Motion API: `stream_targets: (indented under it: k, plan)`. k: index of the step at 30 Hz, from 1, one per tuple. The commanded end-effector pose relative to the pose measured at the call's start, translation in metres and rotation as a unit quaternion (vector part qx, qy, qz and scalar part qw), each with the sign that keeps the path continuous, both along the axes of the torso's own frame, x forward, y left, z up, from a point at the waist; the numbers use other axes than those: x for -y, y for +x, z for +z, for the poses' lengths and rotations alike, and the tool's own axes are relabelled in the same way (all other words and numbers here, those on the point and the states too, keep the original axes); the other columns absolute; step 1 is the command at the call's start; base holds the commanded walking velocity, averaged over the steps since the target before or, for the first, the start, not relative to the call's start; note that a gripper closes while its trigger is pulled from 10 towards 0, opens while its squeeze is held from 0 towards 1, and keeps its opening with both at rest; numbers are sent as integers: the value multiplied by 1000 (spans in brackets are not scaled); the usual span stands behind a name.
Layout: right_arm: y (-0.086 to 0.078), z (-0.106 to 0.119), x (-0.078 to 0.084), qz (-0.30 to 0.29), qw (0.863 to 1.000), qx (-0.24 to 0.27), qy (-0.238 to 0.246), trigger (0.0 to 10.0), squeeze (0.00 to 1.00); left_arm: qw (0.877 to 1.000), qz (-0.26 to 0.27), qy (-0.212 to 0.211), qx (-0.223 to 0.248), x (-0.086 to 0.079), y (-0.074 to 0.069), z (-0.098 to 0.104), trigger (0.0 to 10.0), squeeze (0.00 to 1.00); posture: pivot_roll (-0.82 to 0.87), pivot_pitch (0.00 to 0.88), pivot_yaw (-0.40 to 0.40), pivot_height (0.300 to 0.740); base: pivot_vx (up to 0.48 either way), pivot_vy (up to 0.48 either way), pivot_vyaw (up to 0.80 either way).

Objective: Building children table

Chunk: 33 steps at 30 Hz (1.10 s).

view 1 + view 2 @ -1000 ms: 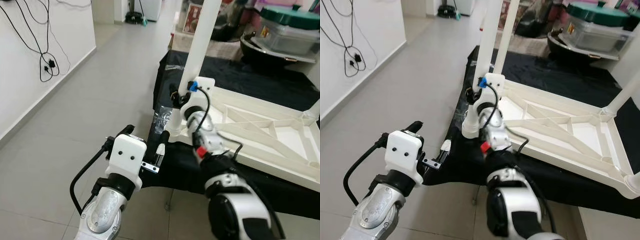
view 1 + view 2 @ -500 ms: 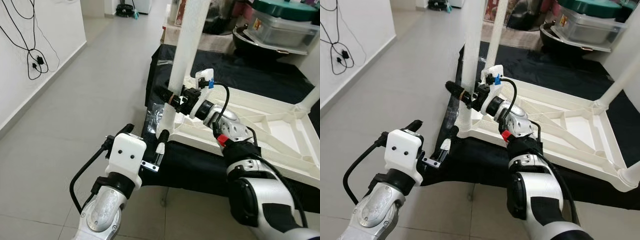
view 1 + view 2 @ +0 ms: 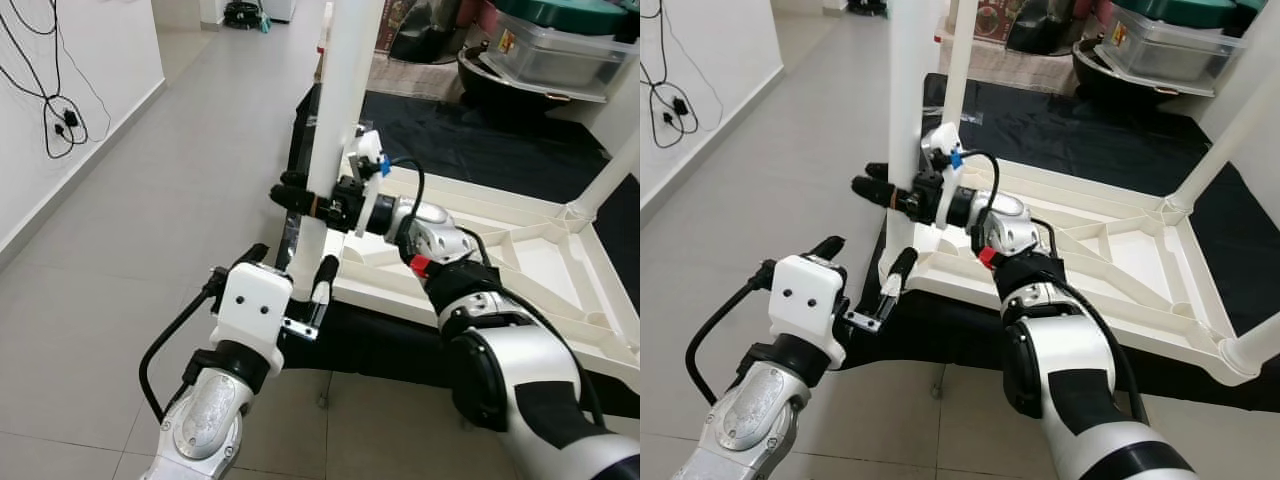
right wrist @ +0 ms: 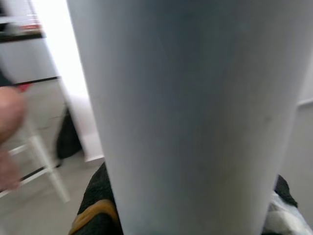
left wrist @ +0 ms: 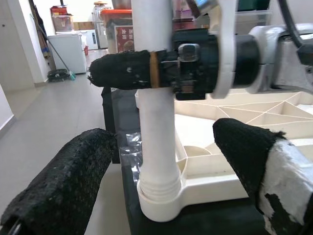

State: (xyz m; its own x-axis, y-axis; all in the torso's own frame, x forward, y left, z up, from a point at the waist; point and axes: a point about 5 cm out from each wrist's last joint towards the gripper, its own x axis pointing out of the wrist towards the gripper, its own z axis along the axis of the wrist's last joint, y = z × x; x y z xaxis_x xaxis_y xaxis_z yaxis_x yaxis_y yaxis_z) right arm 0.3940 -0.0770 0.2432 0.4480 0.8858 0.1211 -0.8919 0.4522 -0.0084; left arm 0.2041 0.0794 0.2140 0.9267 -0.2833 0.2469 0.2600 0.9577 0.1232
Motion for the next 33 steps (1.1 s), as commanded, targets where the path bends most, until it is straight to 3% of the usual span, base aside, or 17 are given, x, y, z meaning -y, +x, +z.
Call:
stream_targets:
  k: [1,6,8,10,11,12,13,14,16,18,19,20,22,27,28,30,33]
  plan:
    - [4,0,4,-47,998,-5,31,0,0,1000,1,-1,-5,1,-2,-1,10000,0,149,104,-136,740,0,0,0]
    - [13,-1,18,-167,984,-9,52,0,0,1000,0,-1,-6,1,-2,-2,10000,0,148,101,-135,740,0,0,0]
    - [19,-6,31,-279,958,-29,58,0,0,1000,0,-1,-6,1,-2,-2,10000,0,142,97,-132,740,0,0,0]
    - [19,-32,71,-552,828,-83,48,0,0,1000,0,0,-7,1,-2,-3,10000,0,142,93,-131,740,0,0,0]
    - [19,-32,71,-552,828,-83,48,0,0,1000,0,0,-7,1,-2,-3,10000,0,142,93,-131,740,0,0,0]
    - [12,-42,81,-627,771,-99,47,0,0,1000,0,0,-7,1,-2,-3,10000,0,144,93,-132,740,0,0,0]
    - [12,-42,81,-627,771,-99,47,0,0,1000,0,0,-7,1,-2,-3,10000,0,144,93,-132,740,0,0,0]
    - [5,-49,74,-660,741,-112,54,0,0,1000,1,2,-6,1,-1,-3,10000,0,147,87,-127,740,0,0,0]
    - [5,-49,74,-660,741,-112,54,0,0,1000,1,2,-6,1,-1,-3,10000,0,147,87,-127,740,0,0,0]
    - [5,-39,46,-599,791,-88,88,1647,0,1000,2,2,-6,0,-1,-3,10000,0,146,79,-128,740,0,0,0]
    - [5,-39,46,-599,791,-88,88,1647,0,1000,2,2,-6,0,-1,-3,10000,0,146,79,-128,740,0,0,0]
    - [6,-33,37,-564,817,-70,97,10000,0,1000,2,3,-6,0,-1,-4,10000,0,146,79,-129,740,0,0,0]
    - [8,-23,27,-499,860,-31,104,10000,1000,1000,2,4,-7,0,-1,-4,10000,0,144,77,-128,740,0,0,0]
    - [10,-15,25,-437,892,-11,117,10000,1000,1000,3,4,-7,0,-1,-4,10000,0,145,79,-129,740,0,0,0]
    - [11,-14,26,-395,910,-20,124,10000,0,1000,3,4,-7,0,-1,-4,10000,0,144,83,-130,740,0,0,0]
    - [10,-13,26,-373,918,-29,129,10000,0,1000,3,4,-7,-1,-1,-4,10000,0,138,85,-129,740,0,0,0]
    - [1,-14,28,-178,977,-42,107,10000,0,1000,0,3,-7,0,-1,-4,10000,0,139,89,-130,740,0,0,0]
